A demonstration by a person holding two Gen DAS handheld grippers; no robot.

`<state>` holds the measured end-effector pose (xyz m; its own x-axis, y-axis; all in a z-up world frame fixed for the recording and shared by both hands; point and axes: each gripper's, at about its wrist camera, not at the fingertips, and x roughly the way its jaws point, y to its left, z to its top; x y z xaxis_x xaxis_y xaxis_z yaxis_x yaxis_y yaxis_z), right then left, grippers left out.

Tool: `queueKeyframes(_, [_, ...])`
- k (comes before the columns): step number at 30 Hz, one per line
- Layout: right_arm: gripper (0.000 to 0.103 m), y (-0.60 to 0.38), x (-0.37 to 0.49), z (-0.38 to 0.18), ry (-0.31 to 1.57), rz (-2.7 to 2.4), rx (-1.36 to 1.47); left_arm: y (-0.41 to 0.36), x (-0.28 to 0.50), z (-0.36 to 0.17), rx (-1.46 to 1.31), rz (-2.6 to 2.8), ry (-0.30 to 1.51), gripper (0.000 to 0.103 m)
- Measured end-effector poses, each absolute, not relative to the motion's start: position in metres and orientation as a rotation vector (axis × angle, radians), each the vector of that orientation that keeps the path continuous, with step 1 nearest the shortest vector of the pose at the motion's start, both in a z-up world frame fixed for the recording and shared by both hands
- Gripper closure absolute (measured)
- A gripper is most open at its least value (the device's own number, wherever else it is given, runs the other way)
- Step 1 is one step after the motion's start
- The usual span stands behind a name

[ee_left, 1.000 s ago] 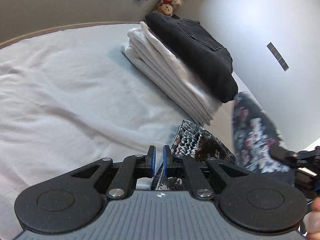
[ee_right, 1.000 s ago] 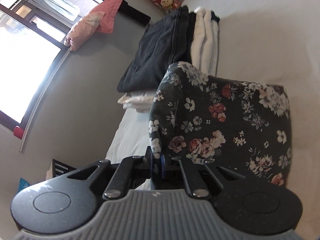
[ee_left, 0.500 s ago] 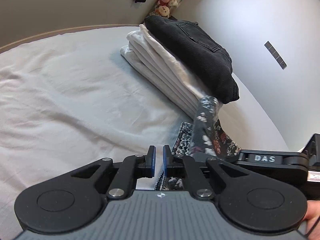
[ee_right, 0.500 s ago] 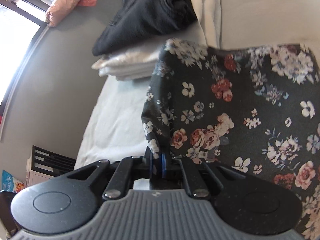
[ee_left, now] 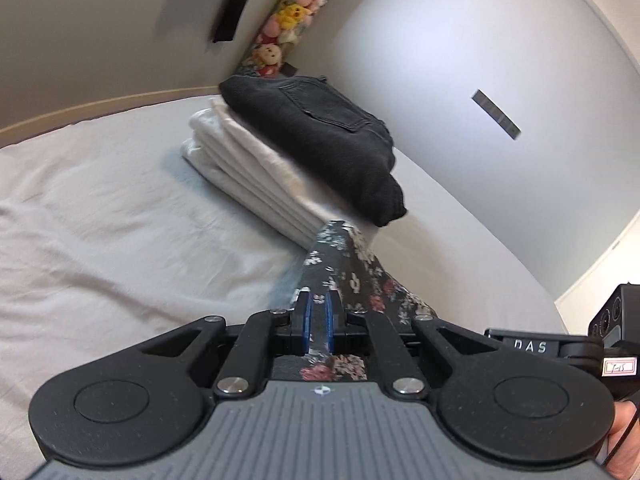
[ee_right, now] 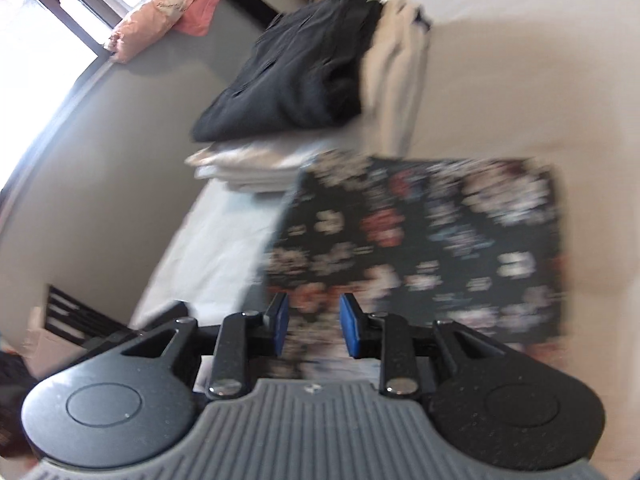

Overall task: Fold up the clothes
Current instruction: 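Lower the folded jeans beside the clothes stack and open the right tool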

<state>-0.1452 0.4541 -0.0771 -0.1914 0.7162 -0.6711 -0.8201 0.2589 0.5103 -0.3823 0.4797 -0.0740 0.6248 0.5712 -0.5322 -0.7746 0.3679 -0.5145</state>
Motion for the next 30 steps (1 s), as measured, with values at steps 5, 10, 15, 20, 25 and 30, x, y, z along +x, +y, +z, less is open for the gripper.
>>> queueKeyframes(5, [0.071,0.406,-0.121,-0.074,0.968,1.307,-0.176,0.48,-0.359,-0.083,-0.786,0.872,0.39,0.096])
queueKeyframes(10, [0.069,0.371,-0.102,-0.081,0.941,1.232,-0.206,0.485,-0.36,-0.093,-0.818,0.896,0.41,0.096])
queueKeyframes(15, [0.057,0.353,-0.089,-0.094,0.998,1.183,-0.18,0.481,-0.371,-0.083,-0.782,0.95,0.338,0.092])
queueKeyframes(20, [0.042,0.344,-0.091,-0.104,1.018,1.181,-0.182,0.489,-0.369,-0.094,-0.81,0.981,0.398,0.067])
queueKeyframes(25, [0.041,0.346,-0.087,-0.114,1.081,1.157,-0.124,0.498,-0.366,-0.113,-0.897,0.949,0.429,0.062])
queueKeyframes(30, [0.041,0.348,-0.087,-0.117,1.104,1.17,-0.1,0.505,-0.372,-0.125,-1.006,0.915,0.381,0.089])
